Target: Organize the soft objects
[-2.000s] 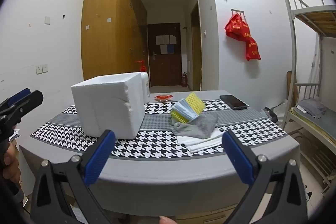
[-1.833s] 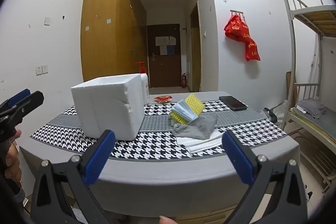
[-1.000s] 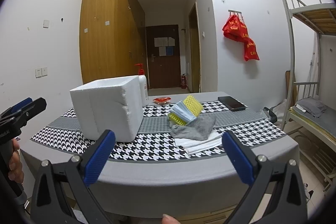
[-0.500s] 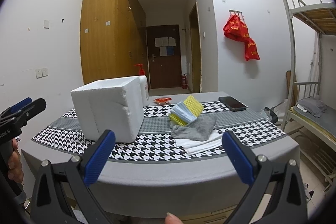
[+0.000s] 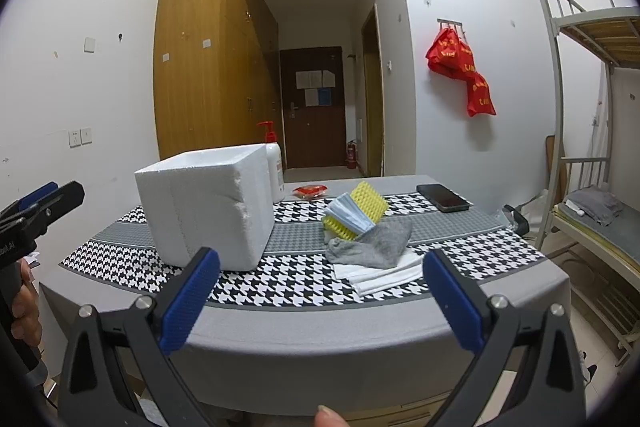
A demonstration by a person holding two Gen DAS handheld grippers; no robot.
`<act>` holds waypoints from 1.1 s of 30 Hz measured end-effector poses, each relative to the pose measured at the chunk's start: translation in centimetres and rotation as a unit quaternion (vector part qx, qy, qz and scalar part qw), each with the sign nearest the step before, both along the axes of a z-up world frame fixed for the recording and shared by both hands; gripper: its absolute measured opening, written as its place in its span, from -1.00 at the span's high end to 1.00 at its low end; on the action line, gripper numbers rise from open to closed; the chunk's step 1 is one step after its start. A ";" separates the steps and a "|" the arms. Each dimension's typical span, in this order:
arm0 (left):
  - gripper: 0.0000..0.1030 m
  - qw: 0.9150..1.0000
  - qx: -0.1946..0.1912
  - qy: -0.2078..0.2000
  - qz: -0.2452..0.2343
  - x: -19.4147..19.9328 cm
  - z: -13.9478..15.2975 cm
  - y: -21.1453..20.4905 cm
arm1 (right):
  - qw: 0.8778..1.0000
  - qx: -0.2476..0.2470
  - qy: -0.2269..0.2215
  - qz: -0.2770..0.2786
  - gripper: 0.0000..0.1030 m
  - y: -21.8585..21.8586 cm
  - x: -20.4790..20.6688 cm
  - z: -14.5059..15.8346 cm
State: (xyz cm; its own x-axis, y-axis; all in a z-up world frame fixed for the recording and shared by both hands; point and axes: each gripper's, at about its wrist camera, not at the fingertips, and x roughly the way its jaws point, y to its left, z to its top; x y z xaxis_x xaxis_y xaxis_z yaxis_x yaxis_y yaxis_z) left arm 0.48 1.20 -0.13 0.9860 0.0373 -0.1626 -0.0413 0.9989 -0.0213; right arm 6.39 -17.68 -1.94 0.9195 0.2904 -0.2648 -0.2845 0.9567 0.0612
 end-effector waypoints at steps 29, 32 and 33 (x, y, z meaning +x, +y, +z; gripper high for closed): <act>-0.98 0.999 0.020 0.024 -0.043 4.1 0.1 -3.3 | 0.999 -0.006 0.031 -0.016 -0.99 -1.8 3.6 -1.0; -0.98 0.998 0.024 0.031 -0.056 5.2 0.2 -4.2 | 0.999 -0.001 0.039 -0.022 -0.99 -2.6 4.6 -1.1; -0.98 0.997 0.025 0.035 -0.061 5.7 0.2 -4.6 | 0.999 0.000 0.041 -0.023 -0.99 -2.8 4.8 -1.1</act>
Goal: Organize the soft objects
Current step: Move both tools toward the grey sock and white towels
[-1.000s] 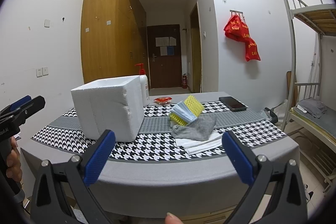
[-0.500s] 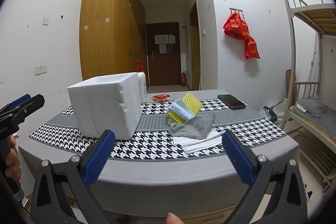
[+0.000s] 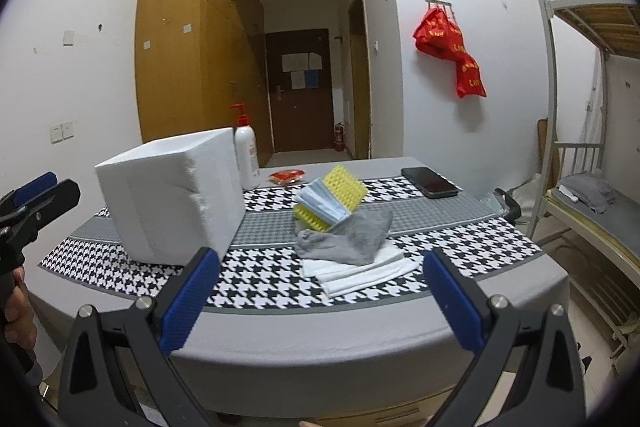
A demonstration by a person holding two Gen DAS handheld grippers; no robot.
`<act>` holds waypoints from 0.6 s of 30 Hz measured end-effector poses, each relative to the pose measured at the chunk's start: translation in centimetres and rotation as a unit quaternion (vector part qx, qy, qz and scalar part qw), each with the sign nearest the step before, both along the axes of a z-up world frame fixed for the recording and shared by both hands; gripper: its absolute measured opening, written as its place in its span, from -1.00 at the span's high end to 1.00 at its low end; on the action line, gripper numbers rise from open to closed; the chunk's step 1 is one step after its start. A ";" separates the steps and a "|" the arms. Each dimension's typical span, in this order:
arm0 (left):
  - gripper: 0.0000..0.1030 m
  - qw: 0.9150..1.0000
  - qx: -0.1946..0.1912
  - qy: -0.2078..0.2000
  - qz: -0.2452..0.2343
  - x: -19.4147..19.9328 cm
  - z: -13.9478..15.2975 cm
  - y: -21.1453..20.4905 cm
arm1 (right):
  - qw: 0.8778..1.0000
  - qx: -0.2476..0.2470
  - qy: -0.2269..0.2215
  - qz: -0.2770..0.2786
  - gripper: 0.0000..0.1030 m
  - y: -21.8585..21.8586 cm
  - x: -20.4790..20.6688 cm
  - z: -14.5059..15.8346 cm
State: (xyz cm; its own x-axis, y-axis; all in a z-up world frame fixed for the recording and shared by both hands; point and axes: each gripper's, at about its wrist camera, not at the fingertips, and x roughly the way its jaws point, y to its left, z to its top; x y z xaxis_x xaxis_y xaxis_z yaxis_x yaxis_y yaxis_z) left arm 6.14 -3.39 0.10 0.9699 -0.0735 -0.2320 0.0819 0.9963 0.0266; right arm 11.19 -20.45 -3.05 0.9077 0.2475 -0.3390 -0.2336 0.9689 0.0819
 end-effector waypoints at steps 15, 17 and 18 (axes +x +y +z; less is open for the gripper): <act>-0.98 0.996 0.017 0.064 -0.063 5.6 -1.9 -4.2 | 0.999 -0.002 0.034 -0.026 -0.99 -2.8 4.6 -1.5; -0.98 0.995 0.019 0.071 -0.069 6.2 -2.1 -4.7 | 0.999 -0.002 0.042 -0.030 -0.99 -3.1 5.2 -2.0; -0.98 0.994 0.021 0.075 -0.072 6.6 -2.3 -5.0 | 0.998 -0.003 0.045 -0.031 -0.99 -3.2 5.4 -2.1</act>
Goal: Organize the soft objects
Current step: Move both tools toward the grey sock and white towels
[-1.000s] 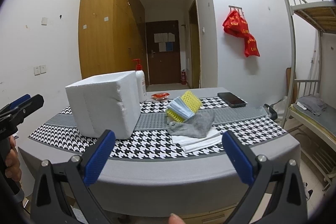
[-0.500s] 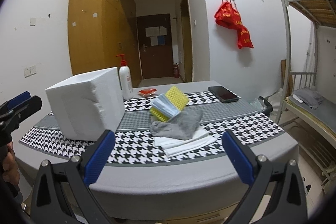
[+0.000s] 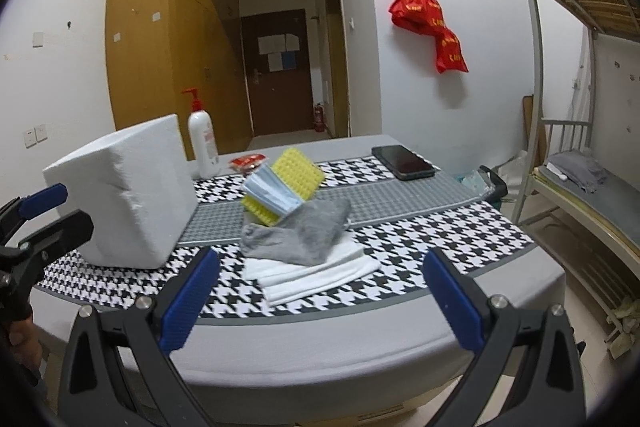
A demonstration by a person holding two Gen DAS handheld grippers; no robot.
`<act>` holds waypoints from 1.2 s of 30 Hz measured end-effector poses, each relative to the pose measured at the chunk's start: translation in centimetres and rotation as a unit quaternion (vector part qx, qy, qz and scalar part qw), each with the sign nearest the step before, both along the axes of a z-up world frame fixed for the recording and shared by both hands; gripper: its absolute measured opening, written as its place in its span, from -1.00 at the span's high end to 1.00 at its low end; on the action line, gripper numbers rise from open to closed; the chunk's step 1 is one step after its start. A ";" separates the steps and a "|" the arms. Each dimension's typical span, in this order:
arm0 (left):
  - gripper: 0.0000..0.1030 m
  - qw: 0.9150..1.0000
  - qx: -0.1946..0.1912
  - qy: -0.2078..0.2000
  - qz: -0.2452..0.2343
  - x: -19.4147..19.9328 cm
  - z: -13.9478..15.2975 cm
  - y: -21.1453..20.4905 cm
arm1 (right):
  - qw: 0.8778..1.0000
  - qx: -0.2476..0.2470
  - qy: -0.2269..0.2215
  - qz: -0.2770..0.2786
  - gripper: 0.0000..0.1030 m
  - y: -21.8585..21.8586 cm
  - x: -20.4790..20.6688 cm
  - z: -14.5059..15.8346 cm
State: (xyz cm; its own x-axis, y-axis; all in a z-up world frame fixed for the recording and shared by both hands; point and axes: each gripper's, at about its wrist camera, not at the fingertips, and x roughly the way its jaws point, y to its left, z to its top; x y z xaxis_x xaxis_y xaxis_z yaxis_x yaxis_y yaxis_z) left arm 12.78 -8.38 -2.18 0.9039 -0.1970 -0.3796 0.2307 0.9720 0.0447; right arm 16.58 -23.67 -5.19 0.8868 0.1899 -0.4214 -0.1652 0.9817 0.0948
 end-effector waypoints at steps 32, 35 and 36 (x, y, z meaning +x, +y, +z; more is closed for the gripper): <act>-0.98 0.988 0.030 0.136 -0.061 11.3 -4.8 -5.9 | 0.997 0.006 0.076 -0.011 -0.99 -3.9 6.1 -4.0; -0.98 0.985 0.030 0.156 -0.074 12.3 -5.0 -6.2 | 0.997 0.007 0.079 -0.010 -0.99 -4.0 6.5 -4.2; -0.98 0.983 0.031 0.161 -0.078 12.6 -5.1 -6.3 | 0.997 0.008 0.080 -0.010 -0.99 -4.0 6.6 -4.3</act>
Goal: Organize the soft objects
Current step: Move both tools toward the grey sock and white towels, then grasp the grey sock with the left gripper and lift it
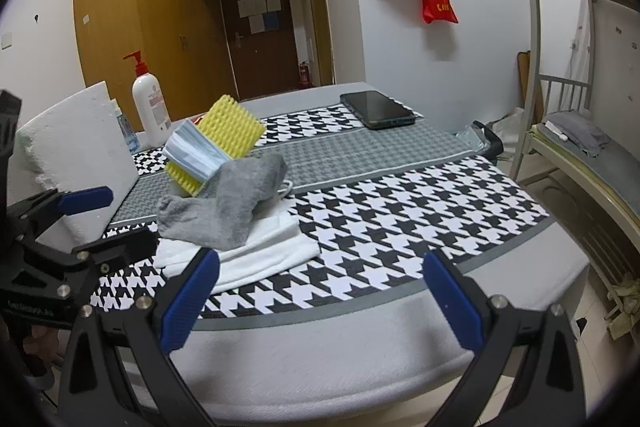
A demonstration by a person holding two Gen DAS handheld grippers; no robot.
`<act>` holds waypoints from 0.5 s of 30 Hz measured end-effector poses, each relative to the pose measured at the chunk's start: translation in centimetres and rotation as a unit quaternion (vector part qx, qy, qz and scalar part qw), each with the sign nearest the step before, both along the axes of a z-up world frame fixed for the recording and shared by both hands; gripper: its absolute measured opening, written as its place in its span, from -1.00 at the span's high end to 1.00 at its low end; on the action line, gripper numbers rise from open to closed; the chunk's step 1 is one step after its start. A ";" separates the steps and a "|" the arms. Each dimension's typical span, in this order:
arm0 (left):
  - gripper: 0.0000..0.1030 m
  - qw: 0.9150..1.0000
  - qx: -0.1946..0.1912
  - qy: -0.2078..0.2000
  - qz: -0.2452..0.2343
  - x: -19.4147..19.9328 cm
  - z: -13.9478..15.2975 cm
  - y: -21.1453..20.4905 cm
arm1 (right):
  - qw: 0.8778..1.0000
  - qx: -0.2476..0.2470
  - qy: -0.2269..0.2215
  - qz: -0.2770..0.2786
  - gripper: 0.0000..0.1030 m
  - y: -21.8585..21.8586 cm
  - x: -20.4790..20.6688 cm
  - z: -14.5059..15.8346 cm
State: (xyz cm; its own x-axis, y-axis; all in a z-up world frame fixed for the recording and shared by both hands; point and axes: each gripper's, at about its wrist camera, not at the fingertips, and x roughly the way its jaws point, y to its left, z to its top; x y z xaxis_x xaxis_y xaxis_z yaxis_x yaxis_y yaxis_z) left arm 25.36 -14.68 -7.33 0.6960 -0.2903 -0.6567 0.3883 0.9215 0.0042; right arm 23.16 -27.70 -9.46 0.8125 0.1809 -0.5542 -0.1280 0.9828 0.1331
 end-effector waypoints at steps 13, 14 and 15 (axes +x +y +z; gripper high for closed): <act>-0.58 0.998 0.022 0.019 -0.056 2.7 -1.3 -2.1 | 0.999 -0.016 0.028 -0.018 -0.99 -2.0 1.0 -0.8; -0.55 0.998 0.018 0.025 -0.057 3.0 -1.4 -2.0 | 0.999 -0.018 0.029 -0.020 -0.99 -2.2 1.0 -0.9; -0.52 0.998 0.013 0.026 -0.055 3.2 -1.4 -1.9 | 0.999 -0.019 0.029 -0.021 -0.99 -2.3 1.1 -0.9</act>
State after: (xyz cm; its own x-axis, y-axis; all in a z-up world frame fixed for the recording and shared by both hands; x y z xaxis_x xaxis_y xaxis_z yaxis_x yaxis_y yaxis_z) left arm 28.54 -16.60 -8.69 0.6253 -0.3445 -0.7002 0.4868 0.8735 0.0050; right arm 24.25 -29.98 -10.33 0.7846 0.1258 -0.6072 -0.0805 0.9916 0.1014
